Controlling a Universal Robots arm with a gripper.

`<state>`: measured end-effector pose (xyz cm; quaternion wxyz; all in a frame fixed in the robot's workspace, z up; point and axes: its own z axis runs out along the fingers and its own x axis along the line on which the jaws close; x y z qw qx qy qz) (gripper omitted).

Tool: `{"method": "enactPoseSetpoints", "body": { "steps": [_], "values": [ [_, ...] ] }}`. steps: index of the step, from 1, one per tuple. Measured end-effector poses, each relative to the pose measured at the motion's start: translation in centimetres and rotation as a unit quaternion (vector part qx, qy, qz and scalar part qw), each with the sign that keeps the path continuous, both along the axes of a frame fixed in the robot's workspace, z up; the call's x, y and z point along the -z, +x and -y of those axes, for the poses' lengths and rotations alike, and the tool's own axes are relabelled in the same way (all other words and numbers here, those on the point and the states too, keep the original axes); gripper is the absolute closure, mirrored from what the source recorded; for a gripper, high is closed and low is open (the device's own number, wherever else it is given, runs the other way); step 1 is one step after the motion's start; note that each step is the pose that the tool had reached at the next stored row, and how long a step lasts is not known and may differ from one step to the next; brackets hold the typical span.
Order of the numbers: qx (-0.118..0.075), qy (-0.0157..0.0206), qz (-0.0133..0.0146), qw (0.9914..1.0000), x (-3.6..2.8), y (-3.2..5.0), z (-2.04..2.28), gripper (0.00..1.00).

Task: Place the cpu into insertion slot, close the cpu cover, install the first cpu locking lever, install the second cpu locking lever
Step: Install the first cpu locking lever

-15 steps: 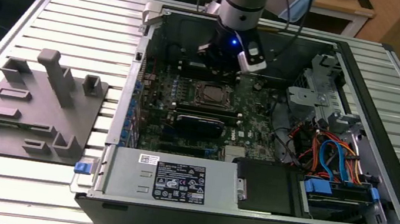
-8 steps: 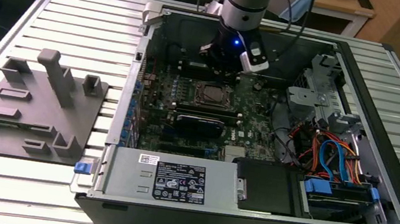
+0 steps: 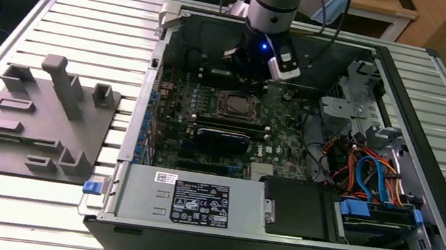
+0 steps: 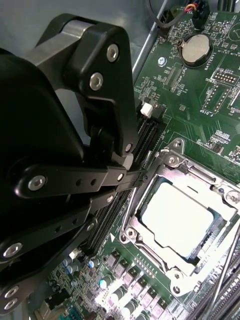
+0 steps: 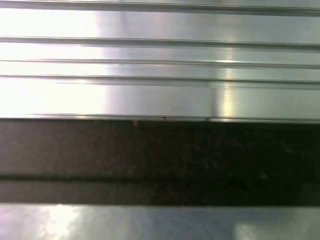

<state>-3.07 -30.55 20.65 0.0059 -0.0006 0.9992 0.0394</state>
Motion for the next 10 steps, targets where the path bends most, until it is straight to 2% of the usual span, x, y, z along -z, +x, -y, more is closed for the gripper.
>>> {"method": "enactPoseSetpoints", "body": {
  "steps": [10],
  "values": [
    [0.000, 0.0000, 0.0000, 1.00000, -0.18, 0.08, 0.00, 0.89]
  ]
}}
